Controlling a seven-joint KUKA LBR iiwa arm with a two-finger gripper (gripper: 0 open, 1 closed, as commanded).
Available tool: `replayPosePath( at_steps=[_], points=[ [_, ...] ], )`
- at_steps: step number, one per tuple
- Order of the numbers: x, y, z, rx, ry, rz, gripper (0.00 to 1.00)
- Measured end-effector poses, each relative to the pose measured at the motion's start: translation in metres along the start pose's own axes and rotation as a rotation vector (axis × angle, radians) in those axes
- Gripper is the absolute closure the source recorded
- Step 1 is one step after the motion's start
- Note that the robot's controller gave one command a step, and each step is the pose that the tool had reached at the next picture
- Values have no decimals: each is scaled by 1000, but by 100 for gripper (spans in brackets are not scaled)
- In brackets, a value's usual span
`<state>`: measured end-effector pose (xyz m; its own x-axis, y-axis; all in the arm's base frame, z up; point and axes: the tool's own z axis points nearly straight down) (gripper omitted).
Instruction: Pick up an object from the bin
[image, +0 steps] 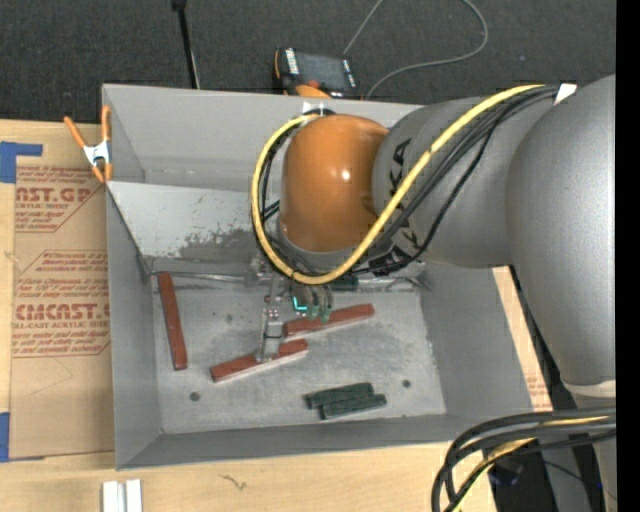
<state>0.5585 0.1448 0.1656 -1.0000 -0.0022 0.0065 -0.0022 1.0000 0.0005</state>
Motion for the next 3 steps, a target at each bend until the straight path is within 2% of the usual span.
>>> replayPosePath(
  at_steps=[1, 2, 3],
  points=[
    [19, -23, 98, 2, -2, -299, 0],
    [17, -22, 95, 0, -6, -298, 100],
    [-4, 6, -110, 3, -16, -690, 100]
  ],
)
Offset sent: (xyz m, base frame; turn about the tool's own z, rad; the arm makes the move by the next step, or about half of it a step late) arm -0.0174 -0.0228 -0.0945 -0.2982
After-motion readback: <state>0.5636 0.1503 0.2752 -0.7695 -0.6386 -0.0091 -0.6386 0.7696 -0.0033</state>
